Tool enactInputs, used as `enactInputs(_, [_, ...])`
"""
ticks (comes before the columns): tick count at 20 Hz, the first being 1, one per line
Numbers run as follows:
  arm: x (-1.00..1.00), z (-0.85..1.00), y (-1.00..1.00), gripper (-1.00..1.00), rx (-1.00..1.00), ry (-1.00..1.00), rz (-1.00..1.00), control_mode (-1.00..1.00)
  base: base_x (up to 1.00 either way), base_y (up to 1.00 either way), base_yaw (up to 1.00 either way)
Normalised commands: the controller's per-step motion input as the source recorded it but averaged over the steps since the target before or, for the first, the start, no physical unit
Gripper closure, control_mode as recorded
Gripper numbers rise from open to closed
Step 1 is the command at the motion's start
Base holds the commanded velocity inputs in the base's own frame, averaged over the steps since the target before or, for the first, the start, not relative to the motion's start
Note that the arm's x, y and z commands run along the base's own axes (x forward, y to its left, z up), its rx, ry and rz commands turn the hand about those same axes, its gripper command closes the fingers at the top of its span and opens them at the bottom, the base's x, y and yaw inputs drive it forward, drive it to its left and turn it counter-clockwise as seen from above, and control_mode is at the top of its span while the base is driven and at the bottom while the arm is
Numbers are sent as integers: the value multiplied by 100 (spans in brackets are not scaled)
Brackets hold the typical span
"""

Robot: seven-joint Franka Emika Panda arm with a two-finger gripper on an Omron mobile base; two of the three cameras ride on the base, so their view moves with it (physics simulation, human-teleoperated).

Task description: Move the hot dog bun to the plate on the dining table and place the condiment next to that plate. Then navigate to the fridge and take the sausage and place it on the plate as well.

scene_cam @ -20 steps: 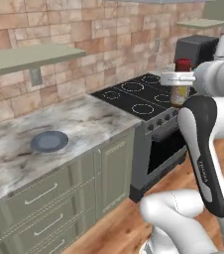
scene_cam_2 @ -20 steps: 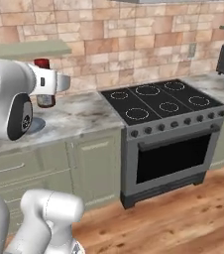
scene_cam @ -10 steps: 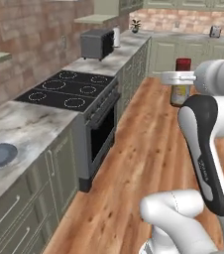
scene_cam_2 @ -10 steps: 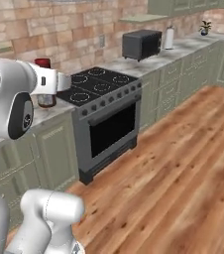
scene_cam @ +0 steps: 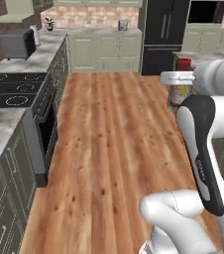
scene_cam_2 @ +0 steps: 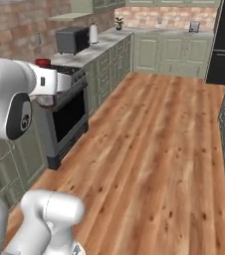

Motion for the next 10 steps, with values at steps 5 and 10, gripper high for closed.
enactInputs(5, [0, 0, 0, 100, 0, 0, 0, 100, -100, -56, -36])
enactInputs(10, [0, 0, 0, 100, 0, 0, 0, 100, -87, -94, -23])
